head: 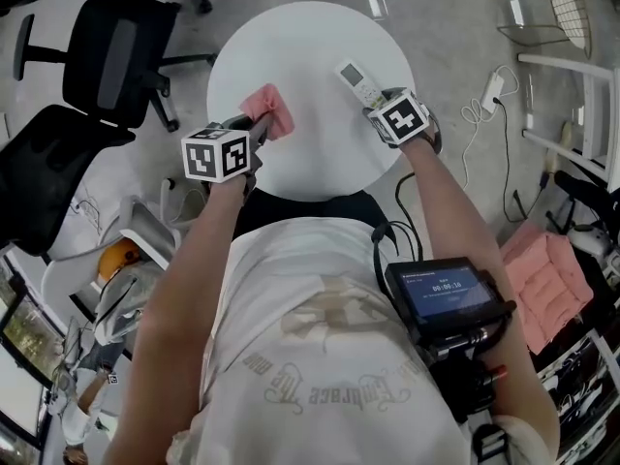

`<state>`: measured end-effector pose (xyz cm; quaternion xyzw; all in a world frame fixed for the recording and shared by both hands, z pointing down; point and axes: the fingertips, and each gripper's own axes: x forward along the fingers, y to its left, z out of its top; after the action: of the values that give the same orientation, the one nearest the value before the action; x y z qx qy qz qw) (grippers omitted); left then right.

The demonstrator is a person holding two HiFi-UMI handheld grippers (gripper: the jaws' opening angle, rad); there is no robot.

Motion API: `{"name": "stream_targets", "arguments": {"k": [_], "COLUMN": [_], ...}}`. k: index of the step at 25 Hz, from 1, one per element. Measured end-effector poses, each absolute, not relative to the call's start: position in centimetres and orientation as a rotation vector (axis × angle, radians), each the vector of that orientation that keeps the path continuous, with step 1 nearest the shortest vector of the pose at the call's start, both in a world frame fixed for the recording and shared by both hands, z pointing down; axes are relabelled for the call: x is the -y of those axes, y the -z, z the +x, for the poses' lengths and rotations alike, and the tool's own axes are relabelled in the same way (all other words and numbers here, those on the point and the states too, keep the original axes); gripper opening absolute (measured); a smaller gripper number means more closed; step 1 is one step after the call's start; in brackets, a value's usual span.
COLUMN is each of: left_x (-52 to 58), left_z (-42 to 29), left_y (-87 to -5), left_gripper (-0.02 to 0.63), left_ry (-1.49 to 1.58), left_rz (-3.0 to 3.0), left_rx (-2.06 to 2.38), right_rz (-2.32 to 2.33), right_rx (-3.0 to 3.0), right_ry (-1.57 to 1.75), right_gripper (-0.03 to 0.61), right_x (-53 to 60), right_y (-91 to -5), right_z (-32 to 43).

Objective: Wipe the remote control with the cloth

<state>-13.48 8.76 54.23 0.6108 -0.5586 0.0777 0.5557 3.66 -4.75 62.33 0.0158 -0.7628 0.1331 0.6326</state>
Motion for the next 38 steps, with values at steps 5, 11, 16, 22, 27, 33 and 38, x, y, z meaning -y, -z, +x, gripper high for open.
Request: {"name": "stream_targets", "arguments": {"k": [5,11,16,22,27,33,38], "left_x": [-10.9,-11.1,-11.2,-10.8,-11.4,-11.1,-10.3], "left_z": [-13.0,-9.5,-6.3,-2.0,-1.4,-1.9,-3.6], "left_y": [-53.7,-52.5,-50.4,-46.0,-45.1,-45.3,-44.6], "left_gripper": [0.018,0.018,0.018,0.020,0.020,0.020,0.020], "left_ry": [-0.081,0.064,0.211,0.329,0.326,0.340,0.396], "left_rz": [1.448,1.483,1.563,1.737,1.791,1.770,1.763], "left_rx": [1.262,1.129,0.988,0.778,0.719,0.772,0.815], "right_rz": [0.103,0.117,0.006,-0.177,-0.243,-0.326,-0.347], "right_rx": [1.853,2.023,2.199,2.355,2.408,2.383,2.345], "right_ry": [-0.625,-0.952,-1.170,-1.424,-1.513,-1.551,-1.501], "right_gripper": [0.241,0.241,0.242,0.242,0.242,0.241,0.241], "right_x": [0.3,-2.7,-4.8,-6.0,-7.5,-9.5,-10.8], "right_y": [-60.6,-56.9,-52.0,-45.4,-43.2,-42.7,-43.4], "right_z": [3.3,2.6,0.6,-0.3,-1.6,-1.9,-2.0]}}
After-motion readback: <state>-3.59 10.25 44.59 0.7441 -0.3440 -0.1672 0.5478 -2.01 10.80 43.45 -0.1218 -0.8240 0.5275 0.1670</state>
